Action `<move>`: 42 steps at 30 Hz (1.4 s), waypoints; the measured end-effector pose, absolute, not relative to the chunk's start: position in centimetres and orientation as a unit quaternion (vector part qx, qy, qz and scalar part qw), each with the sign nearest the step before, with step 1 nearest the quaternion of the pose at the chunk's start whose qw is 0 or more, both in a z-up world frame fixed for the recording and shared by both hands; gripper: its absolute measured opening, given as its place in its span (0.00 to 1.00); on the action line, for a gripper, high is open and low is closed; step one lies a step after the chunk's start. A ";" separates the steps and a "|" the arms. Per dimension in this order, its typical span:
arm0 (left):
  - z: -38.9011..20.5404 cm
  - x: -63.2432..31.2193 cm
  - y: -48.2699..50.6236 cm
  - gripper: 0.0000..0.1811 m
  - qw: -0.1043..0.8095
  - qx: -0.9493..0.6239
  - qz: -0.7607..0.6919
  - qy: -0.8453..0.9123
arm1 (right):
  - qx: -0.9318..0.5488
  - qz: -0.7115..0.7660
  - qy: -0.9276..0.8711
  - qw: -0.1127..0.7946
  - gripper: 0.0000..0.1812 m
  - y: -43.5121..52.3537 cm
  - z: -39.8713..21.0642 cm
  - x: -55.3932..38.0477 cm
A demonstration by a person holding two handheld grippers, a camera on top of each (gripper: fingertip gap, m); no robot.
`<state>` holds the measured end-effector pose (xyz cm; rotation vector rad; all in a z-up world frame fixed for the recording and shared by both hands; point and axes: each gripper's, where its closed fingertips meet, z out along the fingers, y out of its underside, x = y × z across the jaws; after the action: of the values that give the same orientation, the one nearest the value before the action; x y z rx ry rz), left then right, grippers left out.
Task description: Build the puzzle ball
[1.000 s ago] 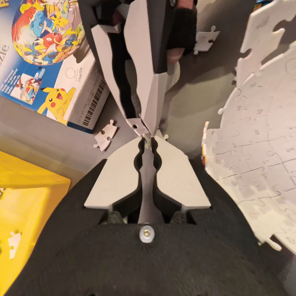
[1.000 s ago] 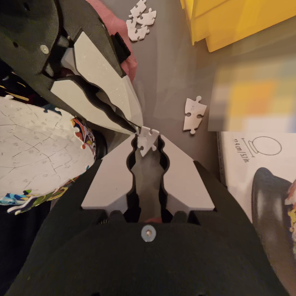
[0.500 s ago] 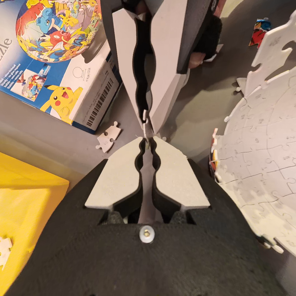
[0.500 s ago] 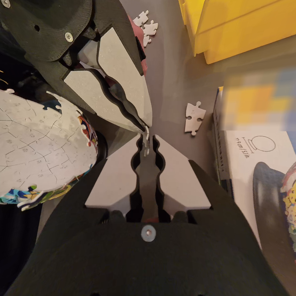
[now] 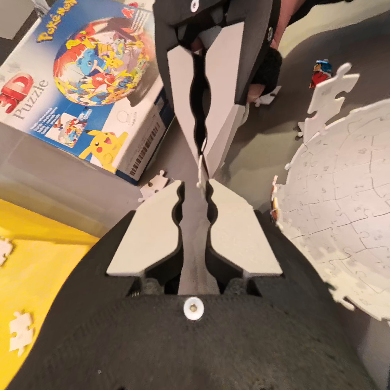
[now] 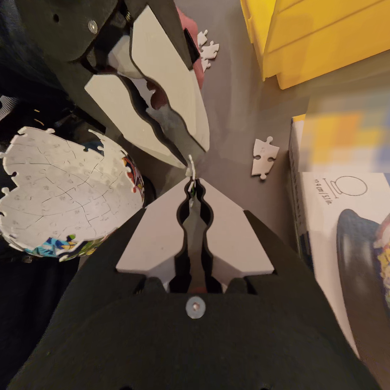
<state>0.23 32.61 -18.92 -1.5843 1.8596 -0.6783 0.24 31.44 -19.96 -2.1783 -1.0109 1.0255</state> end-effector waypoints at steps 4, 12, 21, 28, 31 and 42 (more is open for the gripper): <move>-16.7 -1.2 33.3 0.13 0.309 -0.599 -0.241 0.698 | -0.806 0.384 -0.365 0.264 0.00 31.1 -18.7 1.0; -12.4 -3.3 32.2 0.18 0.308 -0.615 -0.297 0.663 | -0.815 0.385 -0.350 0.255 0.00 29.7 -16.3 2.3; -12.9 0.1 29.7 0.16 0.259 -0.592 -0.375 0.665 | -0.780 0.451 -0.278 0.333 0.00 29.9 -11.6 1.1; -12.1 1.1 29.0 0.03 0.223 -0.595 -0.452 0.626 | -0.769 0.443 -0.267 0.376 0.00 30.0 -10.7 1.5; -12.6 1.0 29.2 0.02 0.210 -0.600 -0.440 0.634 | -0.772 0.431 -0.276 0.377 0.03 30.0 -11.1 1.4; -13.8 -0.5 28.9 0.01 0.116 -0.578 -0.338 0.734 | -0.793 0.294 -0.412 0.340 0.10 29.2 -11.6 1.6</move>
<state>-0.49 28.90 -13.81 -1.6912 2.1495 -0.9893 1.63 29.19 -11.61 -2.0641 -1.0726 0.7643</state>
